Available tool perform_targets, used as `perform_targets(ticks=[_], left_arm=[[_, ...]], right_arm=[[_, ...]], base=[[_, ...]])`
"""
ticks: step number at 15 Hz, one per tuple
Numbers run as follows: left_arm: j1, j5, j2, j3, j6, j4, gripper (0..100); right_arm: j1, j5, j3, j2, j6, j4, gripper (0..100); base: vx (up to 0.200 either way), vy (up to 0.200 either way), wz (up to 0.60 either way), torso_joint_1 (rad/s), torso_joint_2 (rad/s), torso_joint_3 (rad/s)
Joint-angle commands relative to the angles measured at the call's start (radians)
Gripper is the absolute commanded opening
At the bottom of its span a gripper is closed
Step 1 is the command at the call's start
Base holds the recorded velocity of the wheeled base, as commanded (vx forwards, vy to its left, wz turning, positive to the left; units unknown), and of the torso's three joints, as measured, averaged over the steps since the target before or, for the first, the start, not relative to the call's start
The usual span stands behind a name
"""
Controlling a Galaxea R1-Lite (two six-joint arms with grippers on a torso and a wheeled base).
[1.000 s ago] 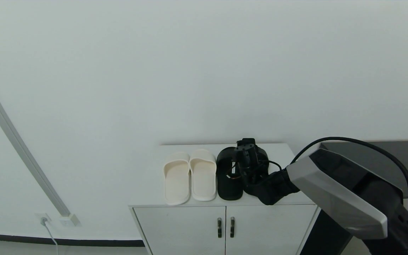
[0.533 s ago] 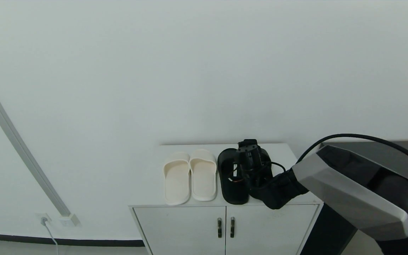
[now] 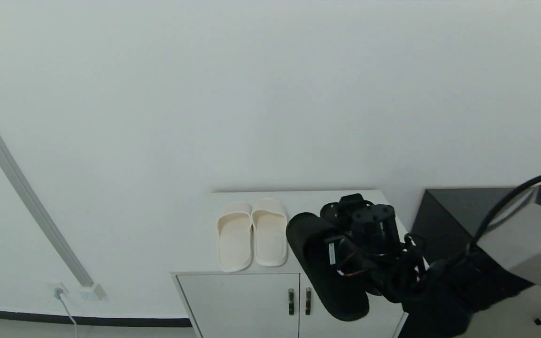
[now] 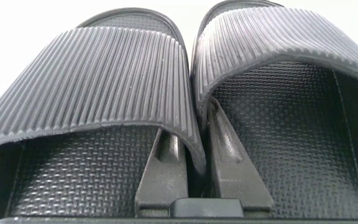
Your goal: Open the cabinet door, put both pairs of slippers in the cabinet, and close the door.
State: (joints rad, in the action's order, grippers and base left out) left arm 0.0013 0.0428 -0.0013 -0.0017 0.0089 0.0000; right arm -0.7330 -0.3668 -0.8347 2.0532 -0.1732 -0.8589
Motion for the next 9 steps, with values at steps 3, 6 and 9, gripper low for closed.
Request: perform_targets(ticks=[3,6,9], left_arm=[[0.0,0.0,0.001,0.0,0.0,0.0,0],[0.0,0.002,0.001,0.0,0.0,0.0,0],[0.0,0.0,0.001,0.0,-0.001,0.0,0]], right_arm=[[-0.019,0.305,0.295,-0.381,0.015,-0.008,0],[-0.029,0.39,0.342,-0.441,0.023,0.072,0],[-0.039,0.391,0.368,-0.439,0.023,0.074,0]], base=[[0.0,0.0,0.0,0.0,0.0,0.0],[0.0,0.0,0.0,0.0,0.0,0.0],[0.0,0.0,0.0,0.0,0.0,0.0]])
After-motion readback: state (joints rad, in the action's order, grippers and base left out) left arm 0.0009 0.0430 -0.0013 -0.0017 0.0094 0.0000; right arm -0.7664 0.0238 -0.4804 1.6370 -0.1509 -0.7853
